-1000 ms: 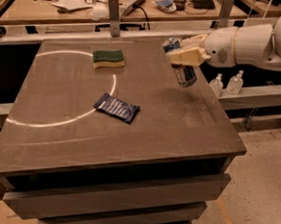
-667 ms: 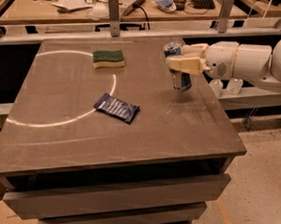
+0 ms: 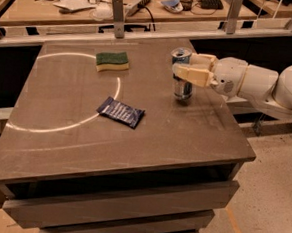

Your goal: Place redbull can upright

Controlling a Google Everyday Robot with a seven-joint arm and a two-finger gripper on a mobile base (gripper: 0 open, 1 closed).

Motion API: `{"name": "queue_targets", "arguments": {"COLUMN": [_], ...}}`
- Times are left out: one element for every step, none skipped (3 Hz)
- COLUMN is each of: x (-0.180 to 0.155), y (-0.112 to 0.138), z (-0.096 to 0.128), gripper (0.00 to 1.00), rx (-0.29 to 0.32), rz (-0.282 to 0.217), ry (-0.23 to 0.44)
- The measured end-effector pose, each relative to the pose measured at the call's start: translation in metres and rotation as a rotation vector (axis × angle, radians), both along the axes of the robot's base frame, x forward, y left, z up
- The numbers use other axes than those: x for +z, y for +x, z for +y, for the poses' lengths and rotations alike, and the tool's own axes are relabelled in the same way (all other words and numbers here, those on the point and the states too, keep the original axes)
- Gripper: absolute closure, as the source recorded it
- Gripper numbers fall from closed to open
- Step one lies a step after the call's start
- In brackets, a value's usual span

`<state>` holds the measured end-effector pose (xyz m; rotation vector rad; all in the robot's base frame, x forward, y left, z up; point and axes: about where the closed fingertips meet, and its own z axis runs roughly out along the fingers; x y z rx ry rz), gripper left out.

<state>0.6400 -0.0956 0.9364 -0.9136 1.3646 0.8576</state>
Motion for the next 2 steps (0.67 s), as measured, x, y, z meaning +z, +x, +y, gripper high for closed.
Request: {"name": "queue_targets", "arguments": {"x": [-0.0085, -0.0145], "y": [-0.0012, -0.0018], "z": [-0.0016, -0.0018], "gripper": [0.66, 0.42], "rx": [0.012, 0.024], "rz": [0.008, 0.012], "ry": [0.037, 0.051]}}
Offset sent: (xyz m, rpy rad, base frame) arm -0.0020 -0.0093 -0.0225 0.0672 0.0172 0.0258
